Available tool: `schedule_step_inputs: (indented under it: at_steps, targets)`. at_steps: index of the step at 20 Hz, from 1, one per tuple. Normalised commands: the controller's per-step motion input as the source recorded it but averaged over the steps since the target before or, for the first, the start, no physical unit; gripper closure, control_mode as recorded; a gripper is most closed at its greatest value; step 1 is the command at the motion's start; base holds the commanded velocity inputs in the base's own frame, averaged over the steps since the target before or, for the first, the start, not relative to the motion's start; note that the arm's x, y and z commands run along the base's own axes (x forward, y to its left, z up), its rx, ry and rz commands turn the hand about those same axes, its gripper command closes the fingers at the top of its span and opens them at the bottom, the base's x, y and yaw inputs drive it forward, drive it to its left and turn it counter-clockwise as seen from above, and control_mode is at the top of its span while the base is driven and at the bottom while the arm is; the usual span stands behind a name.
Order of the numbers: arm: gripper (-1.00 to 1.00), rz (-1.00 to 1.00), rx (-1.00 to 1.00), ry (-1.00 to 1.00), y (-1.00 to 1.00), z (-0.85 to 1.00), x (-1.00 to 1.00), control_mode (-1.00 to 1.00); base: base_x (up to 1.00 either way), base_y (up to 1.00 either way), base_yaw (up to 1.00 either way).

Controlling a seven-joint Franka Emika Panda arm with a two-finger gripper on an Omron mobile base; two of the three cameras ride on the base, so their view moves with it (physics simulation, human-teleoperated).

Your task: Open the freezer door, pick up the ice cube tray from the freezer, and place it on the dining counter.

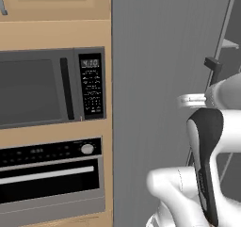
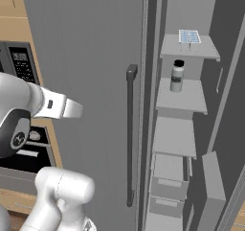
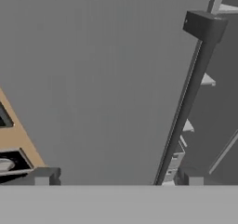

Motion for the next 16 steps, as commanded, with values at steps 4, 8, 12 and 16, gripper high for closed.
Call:
schedule_step_inputs:
  at_steps: [4, 8, 12, 16]
  targets:
    - [-1.00, 0.03, 0.03, 0.06, 0.34, 0.00, -0.28, -1.00, 0.00, 0.00, 0.00]
    - [-1.00, 0.08, 0.10, 0.00, 0.04, 0.02, -0.12, -1.00, 0.00, 0.00, 0.00]
    - [-1.00, 0.10, 0.03, 0.00, 0.00, 0.00, -0.04, -1.00, 0.00, 0.00, 0.00]
    - [-1.00, 0.01, -0.01, 0.00, 0.01, 0.03, -0.06, -1.00, 0.00, 0.00, 0.00]
